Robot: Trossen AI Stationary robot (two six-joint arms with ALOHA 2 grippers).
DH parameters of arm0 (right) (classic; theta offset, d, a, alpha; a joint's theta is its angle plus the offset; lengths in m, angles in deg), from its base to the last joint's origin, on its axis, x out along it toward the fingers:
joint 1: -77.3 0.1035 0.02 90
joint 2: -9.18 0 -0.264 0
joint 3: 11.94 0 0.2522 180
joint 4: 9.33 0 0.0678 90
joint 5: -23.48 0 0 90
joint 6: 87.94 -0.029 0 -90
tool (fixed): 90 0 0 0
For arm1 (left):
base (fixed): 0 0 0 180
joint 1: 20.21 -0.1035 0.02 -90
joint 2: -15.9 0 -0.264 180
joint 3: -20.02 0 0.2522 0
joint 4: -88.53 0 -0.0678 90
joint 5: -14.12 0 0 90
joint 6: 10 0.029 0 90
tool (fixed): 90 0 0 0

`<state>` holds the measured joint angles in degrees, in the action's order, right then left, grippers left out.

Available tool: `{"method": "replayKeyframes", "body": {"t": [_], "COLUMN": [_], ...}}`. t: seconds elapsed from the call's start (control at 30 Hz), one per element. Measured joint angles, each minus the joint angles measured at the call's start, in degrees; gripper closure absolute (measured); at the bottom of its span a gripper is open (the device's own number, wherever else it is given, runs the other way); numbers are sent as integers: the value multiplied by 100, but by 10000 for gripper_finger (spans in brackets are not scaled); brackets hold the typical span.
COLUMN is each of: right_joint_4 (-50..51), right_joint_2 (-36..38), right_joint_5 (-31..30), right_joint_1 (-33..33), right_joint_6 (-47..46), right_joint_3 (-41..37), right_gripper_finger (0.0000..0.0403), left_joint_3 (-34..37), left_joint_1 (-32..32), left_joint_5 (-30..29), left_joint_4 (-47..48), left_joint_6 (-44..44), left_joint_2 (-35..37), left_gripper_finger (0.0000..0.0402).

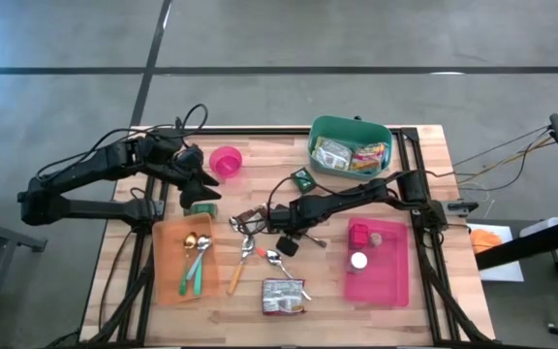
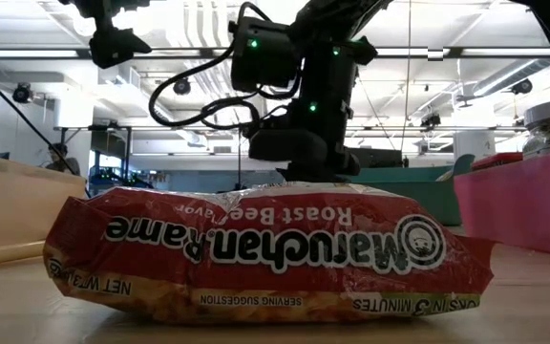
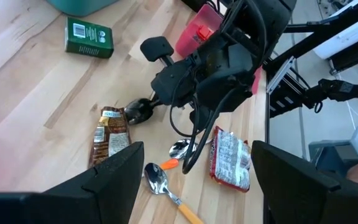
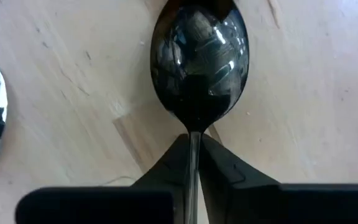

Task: Pick & Place Food Item
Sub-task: Put the black spoon into the orange bin

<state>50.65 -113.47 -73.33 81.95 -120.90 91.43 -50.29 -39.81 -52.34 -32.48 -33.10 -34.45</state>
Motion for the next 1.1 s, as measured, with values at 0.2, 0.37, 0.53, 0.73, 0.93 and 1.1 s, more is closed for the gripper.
{"method": "replayKeyframes", "body": {"t": [0.2,0.37,0.53,0.73,0.93,1.1], "right_joint_4": [11,-12,-99,-1137,-2571,-3609], "right_joint_2": [529,1165,1849,2528,2792,2765], "right_joint_5": [-49,-225,-778,-1563,-2076,-2168], "right_joint_1": [-18,-80,-126,-192,-208,-265], "right_joint_6": [9,-3,-166,-331,-138,89], "right_joint_3": [93,92,93,98,98,95], "right_gripper_finger": [392,393,393,394,394,394], "left_joint_3": [0,0,0,0,0,0], "left_joint_1": [0,0,0,0,0,6], "left_joint_5": [0,-1,-2,-136,-273,-318], "left_joint_4": [-27,-105,-456,-1362,-2235,-2927], "left_joint_6": [-88,-226,-363,-462,-460,-576], "left_joint_2": [0,0,0,-2,-12,-185], "left_gripper_finger": [103,103,103,104,104,104]}}
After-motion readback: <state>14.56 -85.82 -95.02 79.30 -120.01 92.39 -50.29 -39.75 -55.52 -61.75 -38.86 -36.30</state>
